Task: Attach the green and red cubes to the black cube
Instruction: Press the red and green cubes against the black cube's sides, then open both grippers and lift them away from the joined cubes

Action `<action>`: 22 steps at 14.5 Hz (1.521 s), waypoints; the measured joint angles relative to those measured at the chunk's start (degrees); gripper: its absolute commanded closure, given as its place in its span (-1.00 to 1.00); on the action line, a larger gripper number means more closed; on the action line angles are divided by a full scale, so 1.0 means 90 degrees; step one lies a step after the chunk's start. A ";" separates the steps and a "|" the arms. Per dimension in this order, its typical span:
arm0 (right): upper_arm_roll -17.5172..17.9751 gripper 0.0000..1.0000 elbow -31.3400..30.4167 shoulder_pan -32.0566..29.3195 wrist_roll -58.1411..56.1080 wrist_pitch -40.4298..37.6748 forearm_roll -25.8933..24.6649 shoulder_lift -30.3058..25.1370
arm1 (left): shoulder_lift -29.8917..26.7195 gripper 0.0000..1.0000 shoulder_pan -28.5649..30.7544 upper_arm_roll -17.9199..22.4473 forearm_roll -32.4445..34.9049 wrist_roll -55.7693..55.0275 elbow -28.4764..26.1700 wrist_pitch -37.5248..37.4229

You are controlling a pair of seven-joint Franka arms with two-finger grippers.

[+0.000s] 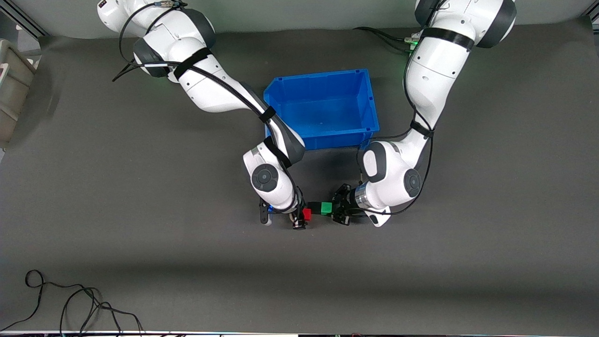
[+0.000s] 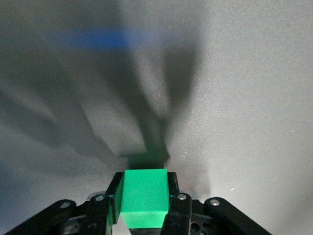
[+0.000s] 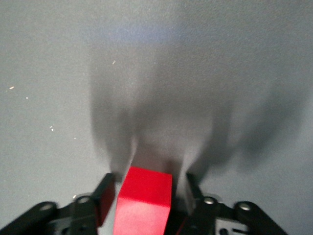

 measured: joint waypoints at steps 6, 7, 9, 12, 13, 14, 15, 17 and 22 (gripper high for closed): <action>0.0000 1.00 0.0052 0.0017 -0.0071 0.0001 -0.0227 0.0007 | 0.0067 -1.00 -0.0107 0.0000 0.0002 0.0000 0.0013 0.0208; 0.0000 1.00 0.0052 0.0019 -0.0073 0.0001 -0.0242 0.0007 | 0.0068 -1.00 -0.0107 0.0003 0.0003 0.0000 0.0022 0.0211; 0.0000 1.00 0.0053 0.0020 -0.0079 0.0001 -0.0248 0.0007 | 0.0067 -1.00 -0.0104 0.0037 0.0003 0.0000 0.0078 0.0215; -0.0001 -0.99 0.0055 0.0020 -0.0085 0.0001 -0.0251 0.0007 | 0.0041 -1.00 0.0041 0.0142 0.0195 0.0002 0.0174 0.0050; -0.0012 -0.99 0.0056 0.0017 -0.0085 0.0002 -0.0251 0.0008 | -0.0017 -1.00 0.0186 0.0157 0.0429 0.0002 0.0207 -0.0262; -0.0024 -0.99 0.0058 0.0010 -0.0086 0.0002 -0.0251 0.0008 | -0.0114 -1.00 0.0376 0.0170 0.0677 0.0003 0.0248 -0.0672; -0.0032 -0.99 0.0060 0.0001 -0.0087 0.0002 -0.0251 0.0008 | -0.0259 -1.00 0.0592 0.0175 0.0887 0.0015 0.0272 -0.1090; -0.0037 -0.99 0.0081 -0.0012 -0.0090 0.0002 -0.0251 0.0006 | -0.0622 -1.00 0.1037 0.0186 0.1180 0.0200 0.0282 -0.1931; -0.0085 -0.99 0.0299 -0.0175 -0.0454 -0.0648 -0.0252 -0.0252 | -0.1570 -1.00 0.2185 0.0217 0.2088 0.1466 0.0281 -0.4229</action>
